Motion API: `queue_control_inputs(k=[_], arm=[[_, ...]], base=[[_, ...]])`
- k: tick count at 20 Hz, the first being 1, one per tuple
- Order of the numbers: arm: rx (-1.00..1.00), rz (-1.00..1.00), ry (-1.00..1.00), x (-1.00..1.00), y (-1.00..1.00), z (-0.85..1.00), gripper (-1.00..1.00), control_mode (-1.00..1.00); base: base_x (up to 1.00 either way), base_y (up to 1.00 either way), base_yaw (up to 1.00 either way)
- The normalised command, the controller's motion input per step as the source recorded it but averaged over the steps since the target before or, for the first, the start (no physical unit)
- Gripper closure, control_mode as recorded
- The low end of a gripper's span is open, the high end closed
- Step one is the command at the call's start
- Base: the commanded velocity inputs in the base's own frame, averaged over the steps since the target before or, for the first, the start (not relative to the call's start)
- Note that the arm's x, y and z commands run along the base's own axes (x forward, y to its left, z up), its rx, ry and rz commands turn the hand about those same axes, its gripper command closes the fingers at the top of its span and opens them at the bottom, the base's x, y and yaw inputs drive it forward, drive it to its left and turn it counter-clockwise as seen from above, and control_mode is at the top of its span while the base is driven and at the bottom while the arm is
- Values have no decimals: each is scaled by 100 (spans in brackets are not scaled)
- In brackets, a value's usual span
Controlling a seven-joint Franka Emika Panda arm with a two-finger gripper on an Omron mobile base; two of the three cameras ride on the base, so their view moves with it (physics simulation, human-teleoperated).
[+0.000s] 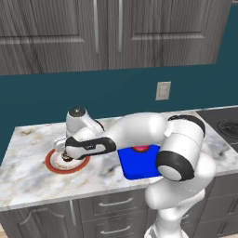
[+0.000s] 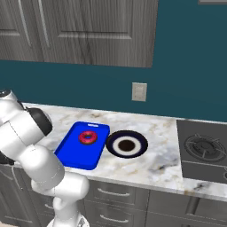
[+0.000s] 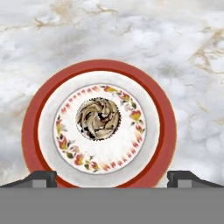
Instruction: Move the dessert items from the plates to the tray.
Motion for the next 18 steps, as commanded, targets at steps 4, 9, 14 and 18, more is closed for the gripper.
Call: queue_control_inputs(k=[4,9,14,18], arm=[[0,0,-3,-6,11,-8,-100,-100],[0,0,0,0,9,-3,-100,-100],[0,0,0,1,13,-8,-100,-100],[0,0,0,5,13,-16,-100,-100]], base=[[0,0,0],[0,0,0],[0,0,0],[0,0,0]])
